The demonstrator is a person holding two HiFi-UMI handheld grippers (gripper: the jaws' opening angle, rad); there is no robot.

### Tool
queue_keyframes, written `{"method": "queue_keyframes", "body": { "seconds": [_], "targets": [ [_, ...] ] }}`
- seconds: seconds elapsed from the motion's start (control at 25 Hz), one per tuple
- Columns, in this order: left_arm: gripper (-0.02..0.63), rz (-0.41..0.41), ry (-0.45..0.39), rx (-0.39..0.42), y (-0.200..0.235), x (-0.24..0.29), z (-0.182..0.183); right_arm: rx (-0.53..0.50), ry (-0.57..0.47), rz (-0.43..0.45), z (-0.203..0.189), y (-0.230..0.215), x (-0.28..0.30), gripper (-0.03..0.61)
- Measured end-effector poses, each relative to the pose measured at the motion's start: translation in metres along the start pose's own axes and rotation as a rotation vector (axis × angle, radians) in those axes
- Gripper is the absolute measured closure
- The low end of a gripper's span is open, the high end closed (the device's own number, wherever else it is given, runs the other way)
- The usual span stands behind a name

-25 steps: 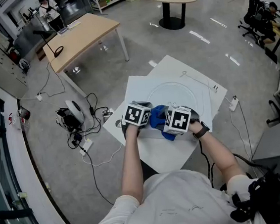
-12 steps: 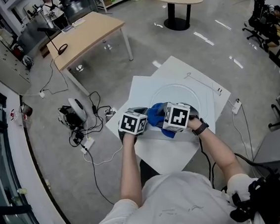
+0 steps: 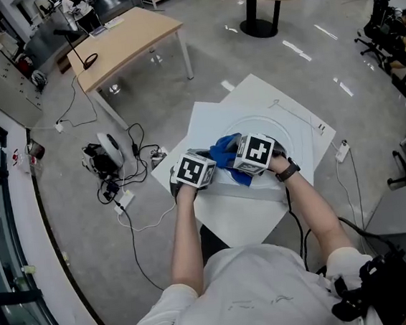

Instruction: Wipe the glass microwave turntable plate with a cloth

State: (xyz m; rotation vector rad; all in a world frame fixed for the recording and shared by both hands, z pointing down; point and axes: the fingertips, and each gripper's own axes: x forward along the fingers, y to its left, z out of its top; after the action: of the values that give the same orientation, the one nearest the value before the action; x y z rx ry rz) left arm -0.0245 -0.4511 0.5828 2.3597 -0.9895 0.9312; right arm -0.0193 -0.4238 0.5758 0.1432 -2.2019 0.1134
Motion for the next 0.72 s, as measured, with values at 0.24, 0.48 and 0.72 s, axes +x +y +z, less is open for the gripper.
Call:
{"method": "queue_keyframes", "body": {
  "seconds": [0.24,0.48,0.72],
  "targets": [
    [0.615,-0.004,0.005,-0.002,0.002,-0.001,0.0,0.037,-0.02,0.009,0.006,-0.018,0.001,0.48],
    [0.615,0.011,0.004,0.007,0.003,-0.003,0.001,0.101,-0.055,-0.098,0.002,-0.058,0.001,0.482],
    [0.614,0.001,0.0,0.019,0.002,-0.002,-0.002,0.158,-0.013,-0.245,-0.007,-0.09,-0.017,0.48]
  ]
}}
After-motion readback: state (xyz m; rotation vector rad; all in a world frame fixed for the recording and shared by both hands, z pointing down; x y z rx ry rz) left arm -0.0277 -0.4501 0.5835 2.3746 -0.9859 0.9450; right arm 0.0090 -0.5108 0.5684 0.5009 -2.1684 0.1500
